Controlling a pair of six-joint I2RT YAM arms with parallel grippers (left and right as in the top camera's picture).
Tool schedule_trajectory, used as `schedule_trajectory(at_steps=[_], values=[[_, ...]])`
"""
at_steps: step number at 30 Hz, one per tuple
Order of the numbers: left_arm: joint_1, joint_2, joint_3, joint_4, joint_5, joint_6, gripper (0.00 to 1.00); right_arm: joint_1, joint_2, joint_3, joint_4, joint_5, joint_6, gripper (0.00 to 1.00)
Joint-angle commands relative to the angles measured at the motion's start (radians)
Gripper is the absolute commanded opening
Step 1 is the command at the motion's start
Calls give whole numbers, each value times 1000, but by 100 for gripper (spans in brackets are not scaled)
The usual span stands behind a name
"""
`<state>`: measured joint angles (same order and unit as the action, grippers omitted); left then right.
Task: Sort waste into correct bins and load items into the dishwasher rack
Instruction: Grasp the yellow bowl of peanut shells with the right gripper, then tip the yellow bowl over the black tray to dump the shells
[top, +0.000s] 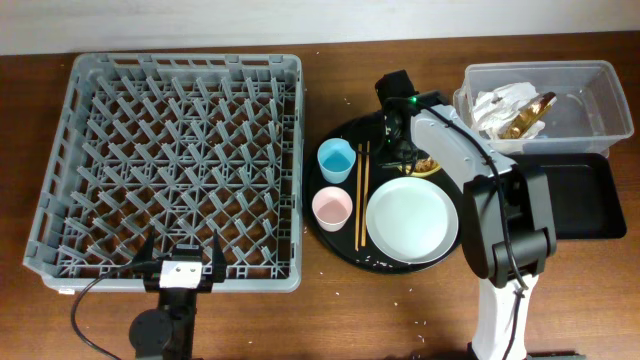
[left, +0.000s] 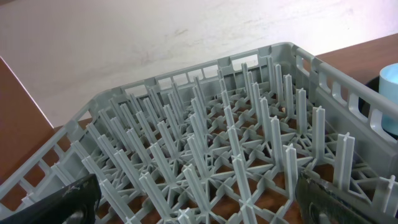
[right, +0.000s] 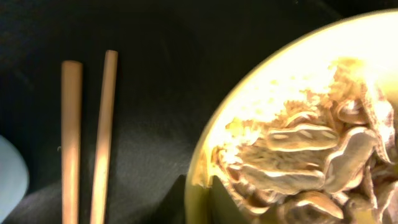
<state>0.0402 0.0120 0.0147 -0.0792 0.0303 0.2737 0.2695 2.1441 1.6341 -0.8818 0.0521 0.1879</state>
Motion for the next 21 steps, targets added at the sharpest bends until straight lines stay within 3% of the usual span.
schedule_trajectory(at_steps=[1,7,12,16,21], values=[[-5,-6,-6,-2,0,15,99,6,7,-3,7,5,13,4],[-5,-6,-6,-2,0,15,99,4,-71,120,-112,5,12,4],[-5,-6,-6,-2,0,15,99,-51,-277,211,-325,-25,12,4],[-5,-6,-6,-2,0,15,99,-192,-385,208,-425,-156,-24,4],[-5,-6,-6,-2,0,15,99,-438,-398,140,-413,-496,-237,4]])
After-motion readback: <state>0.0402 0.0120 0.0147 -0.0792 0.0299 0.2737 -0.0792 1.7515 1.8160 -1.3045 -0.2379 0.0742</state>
